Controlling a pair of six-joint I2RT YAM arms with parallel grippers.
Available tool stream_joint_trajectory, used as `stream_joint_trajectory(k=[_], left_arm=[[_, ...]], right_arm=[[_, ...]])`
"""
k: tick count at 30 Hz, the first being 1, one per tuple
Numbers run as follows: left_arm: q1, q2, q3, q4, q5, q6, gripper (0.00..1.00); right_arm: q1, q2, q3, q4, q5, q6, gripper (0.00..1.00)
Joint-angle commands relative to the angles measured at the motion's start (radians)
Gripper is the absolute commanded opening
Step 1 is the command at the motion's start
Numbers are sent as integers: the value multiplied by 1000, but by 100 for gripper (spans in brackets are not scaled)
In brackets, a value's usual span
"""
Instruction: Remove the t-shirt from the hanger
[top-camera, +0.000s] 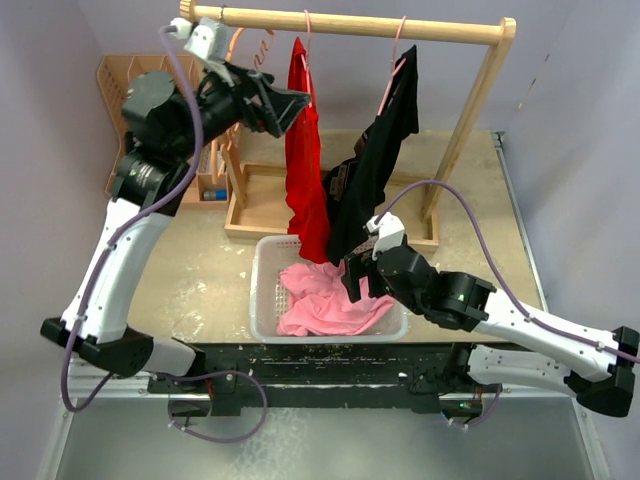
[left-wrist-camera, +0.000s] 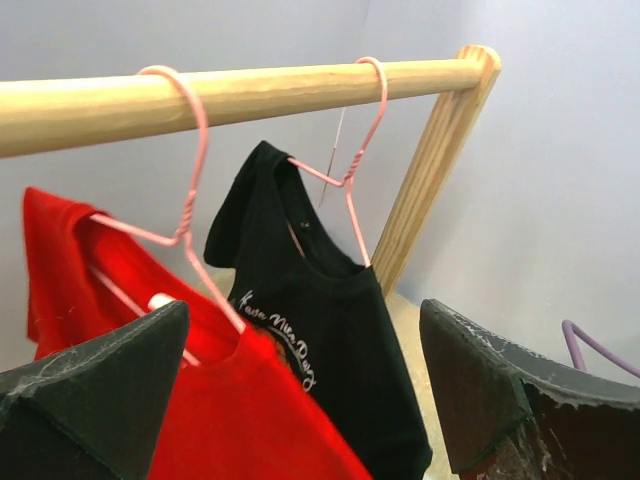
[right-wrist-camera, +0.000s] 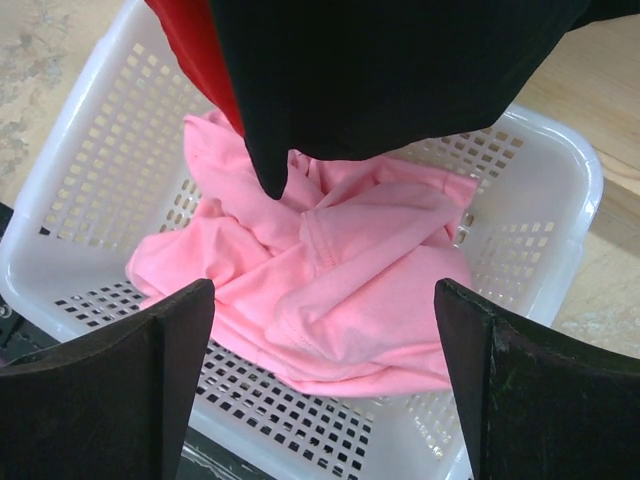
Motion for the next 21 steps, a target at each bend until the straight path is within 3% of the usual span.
stream_joint_trajectory(k=[1, 3, 7, 8, 21], left_arm=[[-56, 89, 144, -16, -75, 66, 99], [-59, 136, 194, -26, -95, 67, 98], [-69, 214, 270, -58, -179, 74, 65], [-70, 225, 276, -61, -199, 75, 62], [-84, 342, 271, -30, -307, 69, 59]], right_arm=[[6, -5, 42, 42, 15, -25, 91], [5, -17, 46, 57, 14, -31, 90], [5, -40, 56, 72, 10, -37, 89], [5, -45, 58, 73, 11, -38, 88], [6, -55, 70, 82, 5, -48, 86]])
